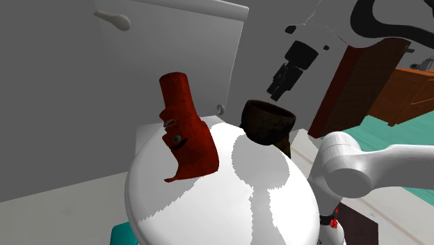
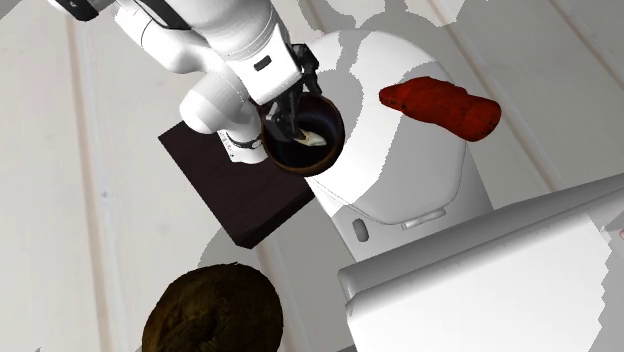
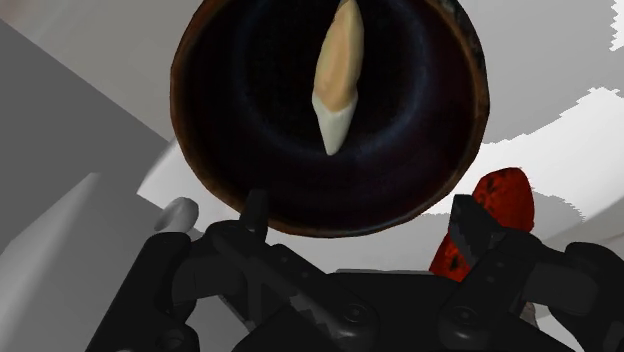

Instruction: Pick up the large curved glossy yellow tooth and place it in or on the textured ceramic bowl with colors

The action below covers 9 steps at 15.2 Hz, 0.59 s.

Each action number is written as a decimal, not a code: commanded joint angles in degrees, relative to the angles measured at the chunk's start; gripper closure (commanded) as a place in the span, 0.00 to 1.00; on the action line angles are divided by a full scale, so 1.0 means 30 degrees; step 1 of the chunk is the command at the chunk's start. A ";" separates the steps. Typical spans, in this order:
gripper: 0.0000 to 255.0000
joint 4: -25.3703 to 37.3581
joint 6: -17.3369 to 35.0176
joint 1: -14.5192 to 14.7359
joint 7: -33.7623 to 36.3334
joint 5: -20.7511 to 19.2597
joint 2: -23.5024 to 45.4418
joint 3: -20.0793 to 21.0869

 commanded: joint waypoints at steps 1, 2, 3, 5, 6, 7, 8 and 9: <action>0.00 0.1273 -0.1047 0.0028 0.0051 -0.0069 0.0238 -0.0095; 0.00 0.1847 -0.1500 0.0042 0.0061 -0.0110 0.0360 -0.0154; 0.00 0.1847 -0.1500 0.0043 0.0062 -0.0110 0.0360 -0.0154; 0.00 0.1847 -0.1500 0.0043 0.0062 -0.0110 0.0360 -0.0154; 0.00 0.1847 -0.1500 0.0043 0.0062 -0.0110 0.0360 -0.0154; 0.00 0.1847 -0.1500 0.0043 0.0062 -0.0110 0.0360 -0.0154; 0.00 0.1847 -0.1500 0.0043 0.0062 -0.0110 0.0360 -0.0154; 0.00 0.1847 -0.1500 0.0043 0.0062 -0.0110 0.0360 -0.0154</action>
